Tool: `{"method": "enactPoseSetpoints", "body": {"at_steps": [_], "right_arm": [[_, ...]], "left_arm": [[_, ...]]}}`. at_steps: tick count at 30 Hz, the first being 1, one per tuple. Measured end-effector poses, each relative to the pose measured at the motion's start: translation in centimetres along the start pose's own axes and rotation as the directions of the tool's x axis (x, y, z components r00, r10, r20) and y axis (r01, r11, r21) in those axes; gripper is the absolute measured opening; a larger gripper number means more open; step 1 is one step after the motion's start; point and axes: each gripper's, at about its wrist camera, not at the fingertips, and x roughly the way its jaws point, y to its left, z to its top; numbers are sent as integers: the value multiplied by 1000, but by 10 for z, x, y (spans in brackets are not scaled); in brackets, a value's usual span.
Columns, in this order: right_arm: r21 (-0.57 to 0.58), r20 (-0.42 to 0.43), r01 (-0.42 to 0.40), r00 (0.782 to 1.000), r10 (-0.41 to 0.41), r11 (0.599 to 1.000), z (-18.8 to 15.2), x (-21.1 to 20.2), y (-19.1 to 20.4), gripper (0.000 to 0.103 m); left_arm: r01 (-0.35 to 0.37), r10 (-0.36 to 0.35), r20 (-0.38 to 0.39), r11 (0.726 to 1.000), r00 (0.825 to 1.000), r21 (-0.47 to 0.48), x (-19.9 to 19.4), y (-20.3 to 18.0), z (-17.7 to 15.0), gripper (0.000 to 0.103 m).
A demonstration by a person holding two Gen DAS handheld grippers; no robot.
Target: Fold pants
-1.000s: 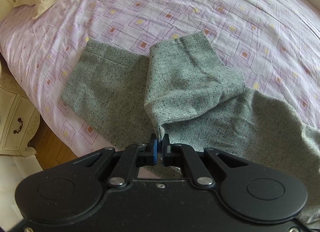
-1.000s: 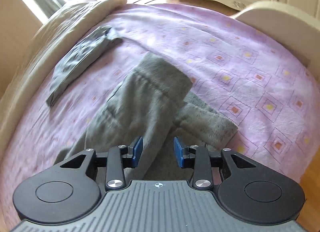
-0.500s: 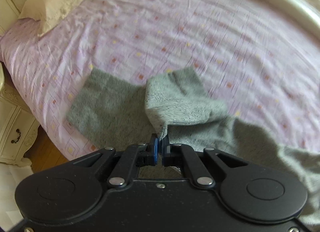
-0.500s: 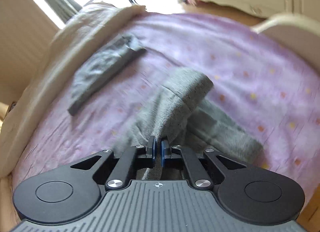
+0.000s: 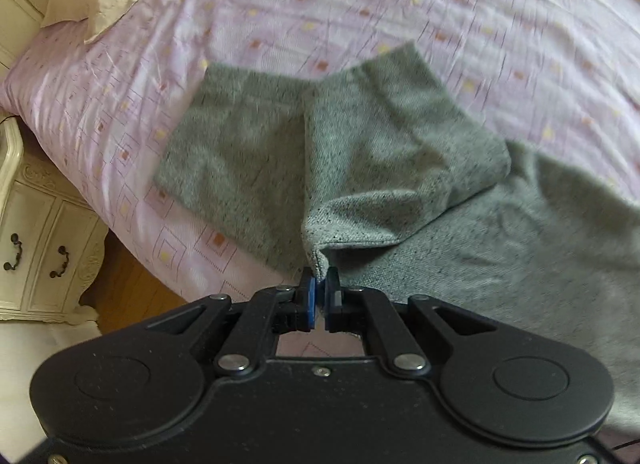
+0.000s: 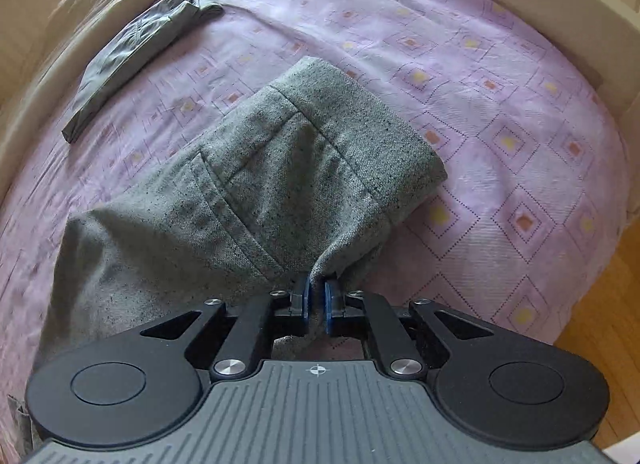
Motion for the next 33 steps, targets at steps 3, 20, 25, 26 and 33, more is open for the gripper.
{"method": "enactPoseSetpoints", "body": {"at_steps": [3, 20, 25, 26, 33], "right_arm": [[-28, -12, 26, 1000, -26, 999, 5, -12, 6, 14], [-500, 97, -151, 969, 229, 852, -89, -74, 166, 15], [-546, -46, -317, 936, 350, 775, -147, -69, 251, 15], [-536, -84, -365, 920, 382, 761, -158, -67, 267, 15], [-514, -252, -464, 885, 391, 721, -231, -32, 362, 15]], "left_arm": [[14, -14, -7, 1000, 1000, 5, 1, 4, -3, 17], [171, -165, -56, 976, 985, 131, 9, 60, 7, 49], [256, -271, -34, 854, 962, 452, 10, 67, 4, 54], [259, -289, -20, 825, 957, 502, 6, 71, 3, 56], [309, -387, -4, 731, 922, 609, -2, 103, 39, 54]]}}
